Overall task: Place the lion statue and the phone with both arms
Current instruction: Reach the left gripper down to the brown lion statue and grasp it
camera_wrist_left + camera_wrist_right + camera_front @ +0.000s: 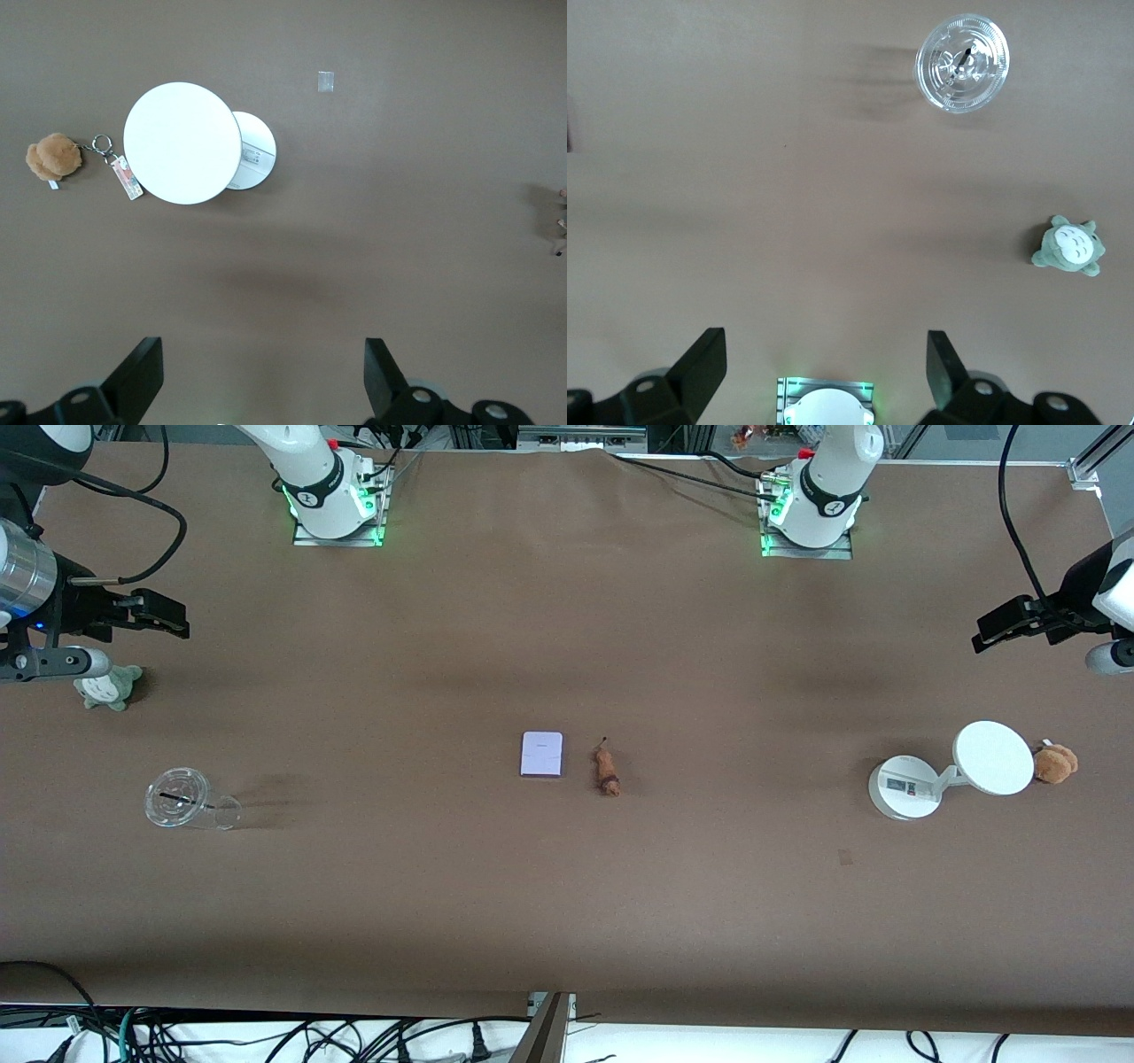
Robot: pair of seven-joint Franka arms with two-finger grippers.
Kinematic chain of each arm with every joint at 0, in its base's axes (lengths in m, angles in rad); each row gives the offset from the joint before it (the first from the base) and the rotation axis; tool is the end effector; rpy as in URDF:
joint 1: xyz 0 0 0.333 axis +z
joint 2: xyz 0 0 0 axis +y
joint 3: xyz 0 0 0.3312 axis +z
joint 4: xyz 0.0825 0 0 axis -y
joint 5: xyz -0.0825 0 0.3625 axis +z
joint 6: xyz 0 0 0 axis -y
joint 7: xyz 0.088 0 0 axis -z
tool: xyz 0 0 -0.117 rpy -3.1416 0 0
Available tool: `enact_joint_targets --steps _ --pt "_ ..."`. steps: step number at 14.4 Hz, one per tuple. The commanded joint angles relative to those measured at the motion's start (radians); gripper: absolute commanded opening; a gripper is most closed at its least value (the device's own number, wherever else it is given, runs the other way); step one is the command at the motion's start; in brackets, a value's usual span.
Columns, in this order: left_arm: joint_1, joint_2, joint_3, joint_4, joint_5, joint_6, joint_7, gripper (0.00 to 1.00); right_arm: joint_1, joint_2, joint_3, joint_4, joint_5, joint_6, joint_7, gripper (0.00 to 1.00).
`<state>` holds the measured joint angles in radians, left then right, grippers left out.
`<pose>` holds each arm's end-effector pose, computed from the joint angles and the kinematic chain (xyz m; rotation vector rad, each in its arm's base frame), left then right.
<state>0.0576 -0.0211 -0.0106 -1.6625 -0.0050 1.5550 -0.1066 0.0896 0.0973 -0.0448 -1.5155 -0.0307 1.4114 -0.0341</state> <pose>0.5199 0.0238 0.5984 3.1272 0.2409 -0.1357 0.5423 0.0216 0.5897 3.0875 0.1187 -0.3118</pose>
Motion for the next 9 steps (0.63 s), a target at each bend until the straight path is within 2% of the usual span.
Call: enact_joint_targets --steps 1,9 --pt "-0.007 -0.002 -0.003 0.006 -0.016 -0.015 -0.037 1.0 -0.007 0.012 0.002 0.026 0.012 -0.006 0.014 1.0" --pt "-0.009 0.133 -0.166 0.009 -0.053 0.112 -0.253 1.0 -0.007 0.012 0.002 0.026 0.011 -0.005 0.014 1.0"
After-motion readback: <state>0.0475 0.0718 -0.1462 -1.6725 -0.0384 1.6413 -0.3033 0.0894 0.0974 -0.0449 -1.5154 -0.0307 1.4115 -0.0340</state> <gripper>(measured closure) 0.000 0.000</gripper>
